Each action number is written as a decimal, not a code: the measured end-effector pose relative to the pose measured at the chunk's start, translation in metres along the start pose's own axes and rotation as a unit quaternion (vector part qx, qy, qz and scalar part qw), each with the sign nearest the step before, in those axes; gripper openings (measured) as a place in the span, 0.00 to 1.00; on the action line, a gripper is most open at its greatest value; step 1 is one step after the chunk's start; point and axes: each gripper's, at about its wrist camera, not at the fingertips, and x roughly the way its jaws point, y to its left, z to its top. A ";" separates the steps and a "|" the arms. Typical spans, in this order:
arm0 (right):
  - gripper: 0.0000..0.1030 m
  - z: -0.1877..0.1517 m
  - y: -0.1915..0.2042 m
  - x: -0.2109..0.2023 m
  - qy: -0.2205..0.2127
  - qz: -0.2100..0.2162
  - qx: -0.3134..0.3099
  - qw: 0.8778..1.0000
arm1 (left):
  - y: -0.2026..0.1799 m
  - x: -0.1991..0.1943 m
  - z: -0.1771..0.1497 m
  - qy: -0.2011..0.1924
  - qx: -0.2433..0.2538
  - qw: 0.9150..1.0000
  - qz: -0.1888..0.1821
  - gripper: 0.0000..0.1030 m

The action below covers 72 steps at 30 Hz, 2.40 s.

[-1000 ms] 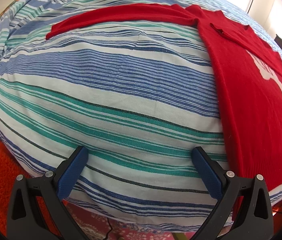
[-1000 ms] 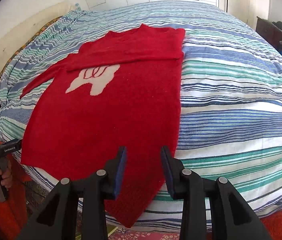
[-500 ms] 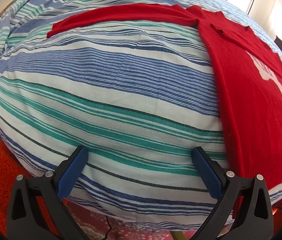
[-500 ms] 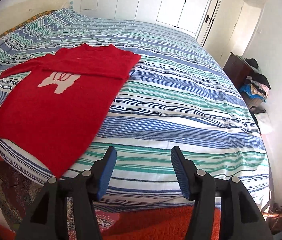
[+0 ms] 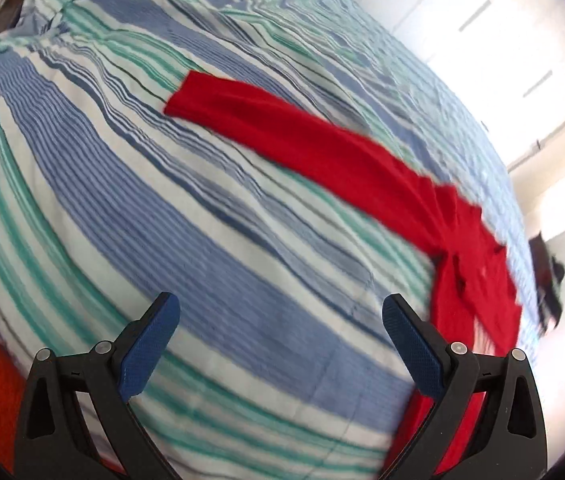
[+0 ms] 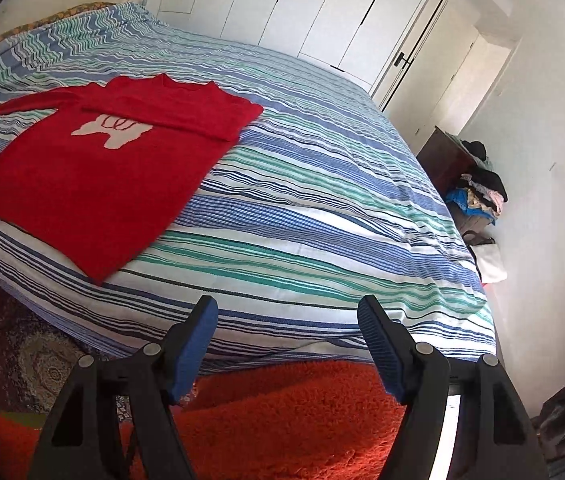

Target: Fold small clothes

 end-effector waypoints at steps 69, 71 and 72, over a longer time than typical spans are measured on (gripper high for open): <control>0.70 0.001 0.011 0.010 0.004 -0.028 -0.042 0.999 | -0.187 0.113 -0.027 0.047 0.234 0.970 0.045 0.34; 0.70 0.003 0.009 0.012 0.013 -0.018 -0.037 0.999 | -0.181 0.114 -0.029 0.055 0.206 0.976 0.037 0.35; 0.70 0.007 0.005 0.014 0.023 0.003 -0.025 0.999 | -0.181 0.111 -0.032 0.054 0.213 0.975 0.037 0.37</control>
